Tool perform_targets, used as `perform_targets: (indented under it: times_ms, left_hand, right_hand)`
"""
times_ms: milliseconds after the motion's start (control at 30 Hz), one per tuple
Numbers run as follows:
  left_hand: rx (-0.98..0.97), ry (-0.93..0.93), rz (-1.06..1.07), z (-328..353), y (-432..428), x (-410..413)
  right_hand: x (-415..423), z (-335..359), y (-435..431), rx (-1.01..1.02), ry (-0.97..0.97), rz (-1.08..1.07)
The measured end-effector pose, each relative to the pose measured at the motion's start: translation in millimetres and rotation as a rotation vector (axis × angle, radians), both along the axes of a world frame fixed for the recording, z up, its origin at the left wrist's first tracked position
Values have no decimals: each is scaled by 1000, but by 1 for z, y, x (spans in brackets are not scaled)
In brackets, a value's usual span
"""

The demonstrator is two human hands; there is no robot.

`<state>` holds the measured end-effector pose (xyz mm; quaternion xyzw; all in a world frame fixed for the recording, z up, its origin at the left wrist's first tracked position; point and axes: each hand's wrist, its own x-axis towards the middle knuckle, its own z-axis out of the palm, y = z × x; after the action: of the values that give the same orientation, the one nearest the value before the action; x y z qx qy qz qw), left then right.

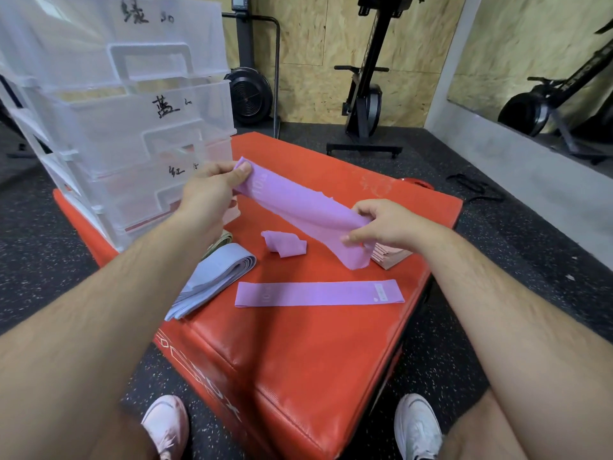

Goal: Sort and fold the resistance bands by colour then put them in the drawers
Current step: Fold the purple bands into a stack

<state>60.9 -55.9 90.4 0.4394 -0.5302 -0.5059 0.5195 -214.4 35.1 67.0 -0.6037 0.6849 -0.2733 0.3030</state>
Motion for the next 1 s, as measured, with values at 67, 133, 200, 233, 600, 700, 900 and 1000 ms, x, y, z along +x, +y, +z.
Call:
perform_targets:
  times_ms: [67,133,200,233,600,700,900,1000]
  left_hand:
    - [53,-4,21,-7,-2,3]
    - [91,-14,44,-13,-5,4]
    - [118,-20,46,-17,-7,7]
    - [126,-24,45,-18,-7,8]
    - [176,-102,-31,-29,-3,21]
    - [168,-158,-95,-31,3,22]
    - [156,-267,-90,-41,18,24]
    - [139,-269,-77,-52,27,27]
  right_hand:
    - [-7,2,8,26,-28,5]
    - [-13,5,16,51,-54,-6]
    - [-21,6,22,80,-94,-31]
    - [-24,7,25,92,-105,-43]
    - [-50,-1,50,-42,-211,-181]
    - [-54,-3,57,-70,-193,-201]
    - [-51,-8,69,-51,-173,-243]
    - [-51,-21,73,-29,-189,-308]
